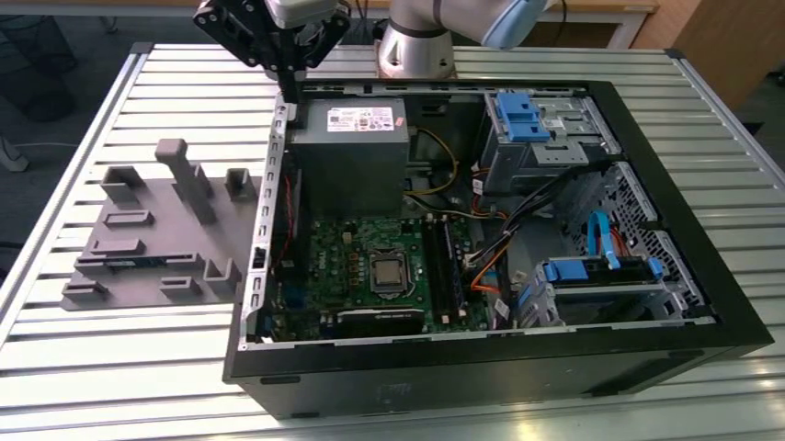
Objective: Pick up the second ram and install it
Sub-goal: 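Reach for the second ram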
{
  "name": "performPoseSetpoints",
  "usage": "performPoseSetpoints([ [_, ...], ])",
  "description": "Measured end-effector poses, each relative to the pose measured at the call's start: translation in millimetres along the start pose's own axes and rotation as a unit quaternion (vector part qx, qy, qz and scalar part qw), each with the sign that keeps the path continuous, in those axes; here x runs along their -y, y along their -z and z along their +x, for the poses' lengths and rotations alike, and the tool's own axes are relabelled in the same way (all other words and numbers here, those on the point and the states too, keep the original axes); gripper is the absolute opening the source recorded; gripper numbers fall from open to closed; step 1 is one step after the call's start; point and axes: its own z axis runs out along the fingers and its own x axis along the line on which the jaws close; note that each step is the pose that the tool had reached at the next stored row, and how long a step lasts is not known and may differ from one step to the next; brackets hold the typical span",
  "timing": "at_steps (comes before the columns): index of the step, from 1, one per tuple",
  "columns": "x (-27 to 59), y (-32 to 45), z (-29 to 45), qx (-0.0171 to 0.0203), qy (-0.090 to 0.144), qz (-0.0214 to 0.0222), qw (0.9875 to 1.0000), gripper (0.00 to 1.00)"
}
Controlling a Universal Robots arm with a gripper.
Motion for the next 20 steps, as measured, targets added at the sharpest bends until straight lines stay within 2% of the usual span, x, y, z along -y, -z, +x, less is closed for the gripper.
performPoseSetpoints([
  [8, 1.1, 0.5, 15.0, -0.0001, 0.0, 0.0001, 1.0, 0.11],
  [20, 3.3, 1.2, 43.8, 0.0, 0.0, 0.0001, 1.0, 0.11],
])
